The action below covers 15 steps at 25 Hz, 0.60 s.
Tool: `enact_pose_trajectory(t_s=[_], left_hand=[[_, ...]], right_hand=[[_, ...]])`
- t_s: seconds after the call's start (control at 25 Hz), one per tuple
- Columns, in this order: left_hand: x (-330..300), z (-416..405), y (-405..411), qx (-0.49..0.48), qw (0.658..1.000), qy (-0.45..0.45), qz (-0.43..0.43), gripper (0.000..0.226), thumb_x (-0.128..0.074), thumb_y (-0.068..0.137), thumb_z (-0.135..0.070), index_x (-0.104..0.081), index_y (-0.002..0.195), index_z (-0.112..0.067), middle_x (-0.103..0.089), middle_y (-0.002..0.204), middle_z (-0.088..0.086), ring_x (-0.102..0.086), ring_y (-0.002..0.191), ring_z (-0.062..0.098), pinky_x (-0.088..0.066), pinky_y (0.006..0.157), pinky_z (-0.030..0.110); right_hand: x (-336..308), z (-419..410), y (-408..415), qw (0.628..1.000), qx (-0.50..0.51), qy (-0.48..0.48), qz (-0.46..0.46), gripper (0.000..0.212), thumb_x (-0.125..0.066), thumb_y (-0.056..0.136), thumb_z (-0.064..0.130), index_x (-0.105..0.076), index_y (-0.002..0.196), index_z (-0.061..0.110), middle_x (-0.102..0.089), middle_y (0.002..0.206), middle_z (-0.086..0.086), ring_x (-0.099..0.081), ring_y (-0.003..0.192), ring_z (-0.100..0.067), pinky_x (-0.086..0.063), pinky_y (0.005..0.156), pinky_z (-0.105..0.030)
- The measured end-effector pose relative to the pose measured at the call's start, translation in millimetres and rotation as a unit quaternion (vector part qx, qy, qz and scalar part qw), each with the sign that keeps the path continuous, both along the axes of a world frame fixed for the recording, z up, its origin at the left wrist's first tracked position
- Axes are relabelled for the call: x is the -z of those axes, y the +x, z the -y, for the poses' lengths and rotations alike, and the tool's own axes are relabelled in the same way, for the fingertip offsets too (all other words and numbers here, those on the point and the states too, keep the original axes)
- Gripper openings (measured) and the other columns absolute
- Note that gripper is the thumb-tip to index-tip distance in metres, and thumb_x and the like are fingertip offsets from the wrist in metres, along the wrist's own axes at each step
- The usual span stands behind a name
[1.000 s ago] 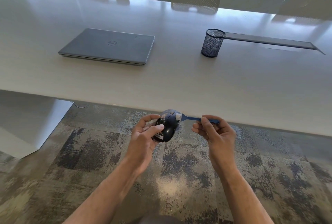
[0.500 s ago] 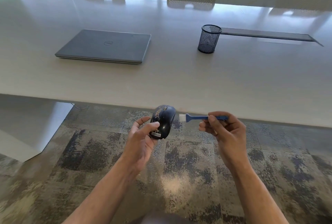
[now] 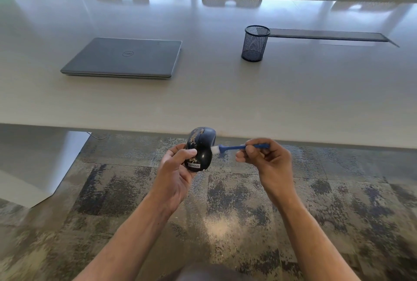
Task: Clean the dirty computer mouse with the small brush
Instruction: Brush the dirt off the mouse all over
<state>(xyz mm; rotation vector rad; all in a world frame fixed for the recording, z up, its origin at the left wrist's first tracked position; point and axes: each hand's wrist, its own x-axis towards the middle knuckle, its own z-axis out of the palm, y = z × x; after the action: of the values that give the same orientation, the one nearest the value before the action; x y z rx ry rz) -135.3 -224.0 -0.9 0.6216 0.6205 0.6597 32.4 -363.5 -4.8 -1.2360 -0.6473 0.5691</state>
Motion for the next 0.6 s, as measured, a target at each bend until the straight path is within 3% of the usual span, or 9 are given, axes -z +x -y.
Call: enact_pose_trajectory(t_s=[0.16, 0.36, 0.6], left_hand=[[0.2, -0.1, -5.5, 0.006, 1.0, -0.008, -0.005, 0.061, -0.071, 0.07, -0.002, -0.044, 0.125, -0.006, -0.074, 0.1, 0.018, -0.072, 0.09, 0.028, -0.06, 0.072, 0.03], [-1.2, 0.1, -4.9, 0.006, 1.0, -0.016, -0.009, 0.077, -0.071, 0.069, -0.003, -0.038, 0.138, 0.0, -0.063, 0.117, 0.025, -0.07, 0.089, 0.028, -0.061, 0.079, 0.034], [-4.5, -1.3, -2.9, 0.033, 0.999, -0.013, 0.008, 0.072, -0.069, 0.072, -0.005, -0.042, 0.138, 0.008, -0.065, 0.117, 0.023, -0.07, 0.091, 0.026, -0.061, 0.074, 0.028]], right_hand=[[8.8, 3.1, 1.9, 1.0, 0.03, 0.0, -0.008, 0.01, -0.07, 0.085, 0.011, -0.074, 0.095, 0.012, -0.078, 0.082, -0.012, -0.078, 0.078, -0.026, -0.065, 0.08, -0.041], [5.3, 10.1, 1.9, 0.998, -0.051, 0.033, -0.027, 0.012, -0.068, 0.086, 0.006, -0.075, 0.095, 0.009, -0.078, 0.082, -0.014, -0.078, 0.075, -0.026, -0.064, 0.075, -0.035], [2.2, -3.9, 5.1, 0.998, 0.046, 0.028, -0.019, 0.009, -0.068, 0.089, 0.004, -0.072, 0.096, 0.008, -0.078, 0.08, -0.011, -0.077, 0.074, -0.024, -0.064, 0.077, -0.035]])
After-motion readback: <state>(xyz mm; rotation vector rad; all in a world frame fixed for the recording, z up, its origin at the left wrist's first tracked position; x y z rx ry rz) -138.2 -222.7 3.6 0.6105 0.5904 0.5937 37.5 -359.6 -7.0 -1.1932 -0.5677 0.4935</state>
